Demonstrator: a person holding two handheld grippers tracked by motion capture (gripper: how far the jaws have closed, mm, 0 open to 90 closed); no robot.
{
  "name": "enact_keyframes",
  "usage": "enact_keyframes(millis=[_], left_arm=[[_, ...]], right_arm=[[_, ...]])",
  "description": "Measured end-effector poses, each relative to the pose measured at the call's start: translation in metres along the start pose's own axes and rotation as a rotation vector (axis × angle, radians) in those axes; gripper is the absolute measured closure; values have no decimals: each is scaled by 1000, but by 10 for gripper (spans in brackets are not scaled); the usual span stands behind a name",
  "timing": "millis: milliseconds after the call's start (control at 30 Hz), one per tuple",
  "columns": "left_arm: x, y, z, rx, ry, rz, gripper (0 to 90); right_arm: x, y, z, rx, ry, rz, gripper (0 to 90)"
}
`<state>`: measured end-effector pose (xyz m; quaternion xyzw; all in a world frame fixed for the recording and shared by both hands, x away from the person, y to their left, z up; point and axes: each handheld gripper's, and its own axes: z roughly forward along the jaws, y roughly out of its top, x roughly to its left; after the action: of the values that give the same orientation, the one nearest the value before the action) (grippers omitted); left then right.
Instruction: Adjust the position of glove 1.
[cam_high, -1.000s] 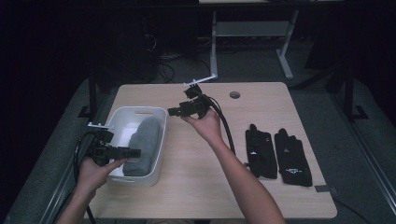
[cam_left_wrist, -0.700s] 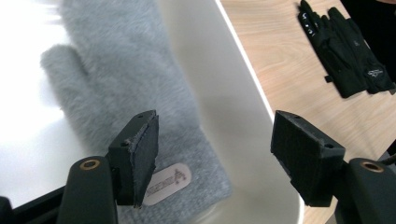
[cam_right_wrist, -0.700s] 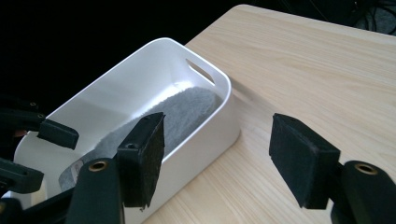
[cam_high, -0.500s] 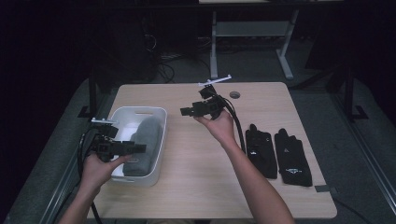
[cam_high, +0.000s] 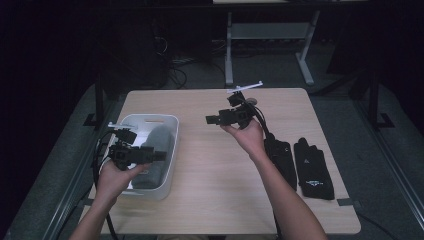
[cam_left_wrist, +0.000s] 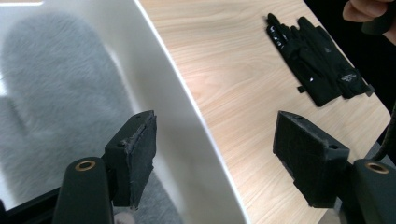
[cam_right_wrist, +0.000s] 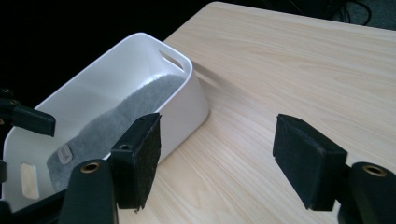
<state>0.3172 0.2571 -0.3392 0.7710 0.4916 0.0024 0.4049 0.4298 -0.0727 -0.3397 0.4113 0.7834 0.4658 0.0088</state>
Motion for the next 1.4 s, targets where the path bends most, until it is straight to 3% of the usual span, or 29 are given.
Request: enact_keyframes(millis=[300,933,1400], left_arm=[[-17,8,5,-7,-1,53,284],[-44,17,23,5,-24,110,274],[-67,21,40,8,-45,156,266]], right_arm=[[-11,-6,-21,7,-28,5,296],[-33,-26,-54,13,-74,35,277],[-55,-54,-94,2,-125,61,274]])
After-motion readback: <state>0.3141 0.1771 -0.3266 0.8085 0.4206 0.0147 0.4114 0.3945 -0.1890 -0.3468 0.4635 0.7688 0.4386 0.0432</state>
